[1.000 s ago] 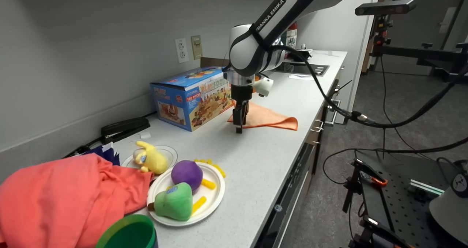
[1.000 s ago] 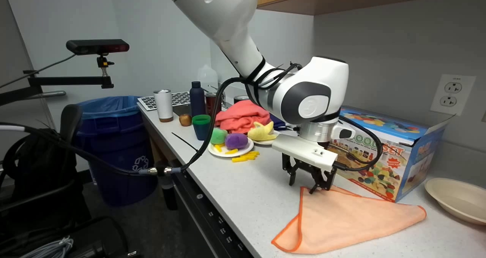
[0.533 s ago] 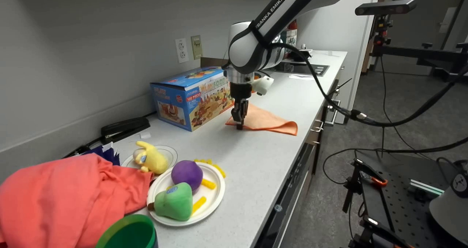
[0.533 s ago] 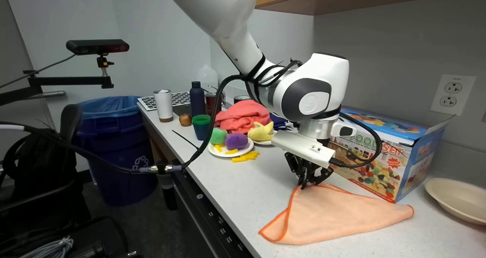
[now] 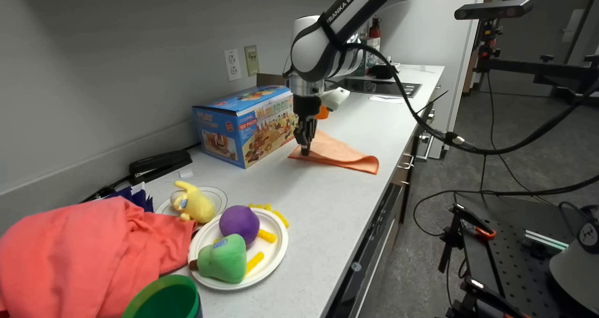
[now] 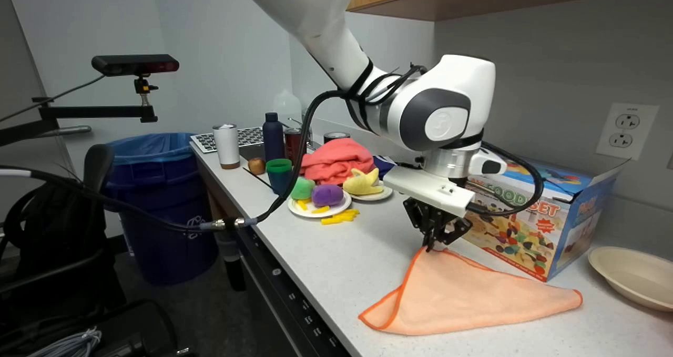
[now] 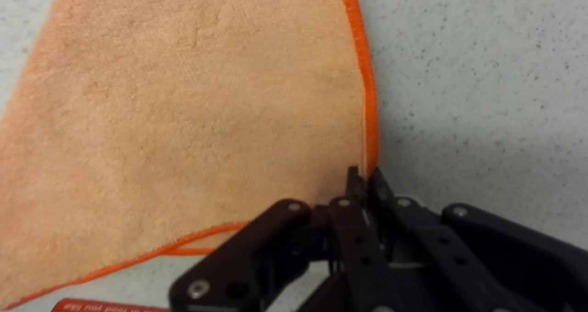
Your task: Unfold the orange cloth
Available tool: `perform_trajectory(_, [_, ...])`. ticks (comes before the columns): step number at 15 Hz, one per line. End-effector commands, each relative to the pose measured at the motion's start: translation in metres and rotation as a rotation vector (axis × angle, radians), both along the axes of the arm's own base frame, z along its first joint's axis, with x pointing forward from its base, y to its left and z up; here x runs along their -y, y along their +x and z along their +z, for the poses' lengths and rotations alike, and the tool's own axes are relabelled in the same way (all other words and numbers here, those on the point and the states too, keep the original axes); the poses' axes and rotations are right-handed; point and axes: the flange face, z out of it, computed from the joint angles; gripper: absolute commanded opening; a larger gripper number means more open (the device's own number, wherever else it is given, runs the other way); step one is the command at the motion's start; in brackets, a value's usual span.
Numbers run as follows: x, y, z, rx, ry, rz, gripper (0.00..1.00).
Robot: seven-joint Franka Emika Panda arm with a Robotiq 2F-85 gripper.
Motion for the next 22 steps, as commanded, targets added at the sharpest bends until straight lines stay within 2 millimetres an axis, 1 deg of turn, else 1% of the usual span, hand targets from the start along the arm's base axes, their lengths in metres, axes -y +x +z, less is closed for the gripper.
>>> perform_trajectory(1, [0.022, 0.000, 0.051, 0.058, -0.082, -0.015, 0.01])
perform_trajectory(2, [0.034, 0.000, 0.061, 0.075, -0.102, -0.028, 0.01])
perform_trajectory(4, [0.065, -0.006, 0.077, 0.123, -0.167, -0.078, 0.01])
perform_trajectory(7, [0.116, -0.026, 0.089, 0.160, -0.267, -0.197, 0.01])
perform_trajectory(8, [0.135, -0.037, 0.090, 0.159, -0.293, -0.250, 0.01])
perform_trajectory(10, [0.166, -0.056, 0.084, 0.125, -0.321, -0.367, 0.01])
perform_trajectory(12, [0.188, -0.076, 0.074, 0.056, -0.314, -0.480, 0.01])
perform_trajectory(15, [0.205, -0.099, 0.062, -0.022, -0.306, -0.603, 0.01])
perform_trajectory(17, [0.208, -0.108, 0.056, -0.067, -0.294, -0.650, 0.01])
perform_trajectory(19, [0.208, -0.113, 0.051, -0.103, -0.283, -0.679, 0.01])
perform_trajectory(20, [0.207, -0.114, 0.051, -0.119, -0.285, -0.689, 0.12])
perform_trajectory(21, [0.207, -0.114, 0.050, -0.128, -0.290, -0.701, 0.32])
perform_trajectory(22, [0.206, -0.115, 0.050, -0.136, -0.297, -0.702, 0.39])
